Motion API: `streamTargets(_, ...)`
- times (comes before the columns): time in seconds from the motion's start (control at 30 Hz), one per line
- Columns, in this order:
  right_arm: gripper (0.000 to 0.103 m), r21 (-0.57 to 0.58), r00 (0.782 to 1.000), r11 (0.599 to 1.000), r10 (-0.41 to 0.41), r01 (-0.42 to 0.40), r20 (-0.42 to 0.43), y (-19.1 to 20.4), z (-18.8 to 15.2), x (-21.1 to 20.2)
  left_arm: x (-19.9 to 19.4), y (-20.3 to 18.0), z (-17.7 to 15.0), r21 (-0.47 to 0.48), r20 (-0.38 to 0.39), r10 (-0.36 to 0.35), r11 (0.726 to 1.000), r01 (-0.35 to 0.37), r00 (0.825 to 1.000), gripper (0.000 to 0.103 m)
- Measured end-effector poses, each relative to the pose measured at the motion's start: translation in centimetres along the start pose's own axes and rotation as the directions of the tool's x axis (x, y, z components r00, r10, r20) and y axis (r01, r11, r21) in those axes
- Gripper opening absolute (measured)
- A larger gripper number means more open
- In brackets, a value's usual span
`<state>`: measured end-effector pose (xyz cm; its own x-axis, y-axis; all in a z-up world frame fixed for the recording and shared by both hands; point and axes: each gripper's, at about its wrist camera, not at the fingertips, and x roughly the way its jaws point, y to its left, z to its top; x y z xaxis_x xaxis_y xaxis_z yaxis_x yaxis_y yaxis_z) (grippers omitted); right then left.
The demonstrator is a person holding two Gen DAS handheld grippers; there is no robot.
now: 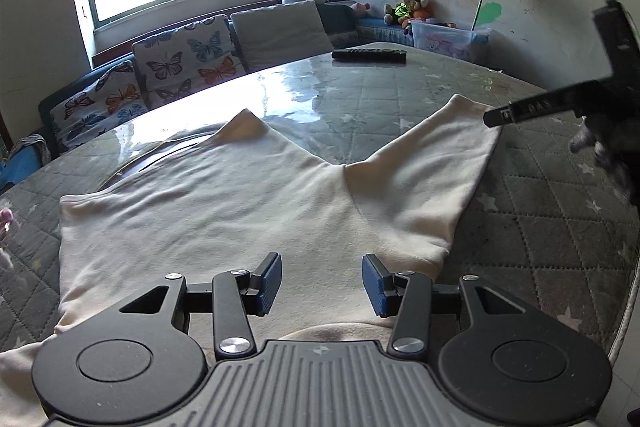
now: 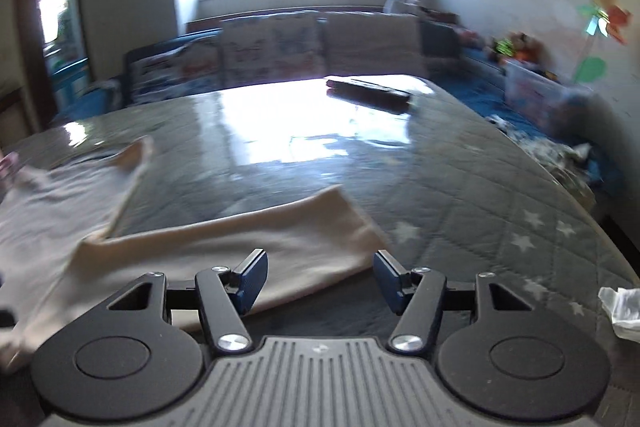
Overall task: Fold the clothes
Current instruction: 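Grasp the sleeve cuff with the right gripper and straighten it, then lift the sleeve with the right gripper and fold it across the body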
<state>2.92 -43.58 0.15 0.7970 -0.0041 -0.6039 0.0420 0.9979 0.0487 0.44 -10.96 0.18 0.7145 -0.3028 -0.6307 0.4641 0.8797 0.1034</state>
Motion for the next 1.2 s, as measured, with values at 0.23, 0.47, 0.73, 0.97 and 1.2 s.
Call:
streamTargets(0.23, 0.047, 0.062, 0.999, 0.997, -0.036, 0.038, -0.027, -1.7, 0.0, 2.6, 0.7, -0.4, 0.2, 0.001, -0.011, -0.009, 1.0, 0.009, 1.0, 0.048)
streamTargets(0.47, 0.009, 0.095, 0.999, 0.995, -0.036, 0.036, -0.003, -2.1, 0.3, 2.6, 1.3, -0.8, 0.3, 0.005, -0.019, -0.014, 1.0, 0.014, 1.0, 0.048)
streamTargets(0.73, 0.007, 0.068, 0.995, 0.998, 0.001, -0.008, 0.096, -0.9, 3.1, -0.8, 1.7, -0.9, 0.3, 0.006, -0.018, -0.021, 1.0, 0.021, 1.0, 0.048)
streamTargets(0.97, 0.007, -0.042, 0.978, 0.993, 0.118, -0.113, 0.171, 3.6, 7.1, -4.7, -0.1, 0.8, 0.2, -0.029, 0.022, -0.006, 1.0, 0.006, 1.0, 0.048)
streamTargets(1.2, 0.007, -0.2, 0.941, 0.947, 0.289, -0.252, 0.179, 11.7, 8.7, -8.3, -4.0, 5.2, -1.1, -0.093, 0.071, 0.096, 0.992, -0.089, 0.993, 0.052)
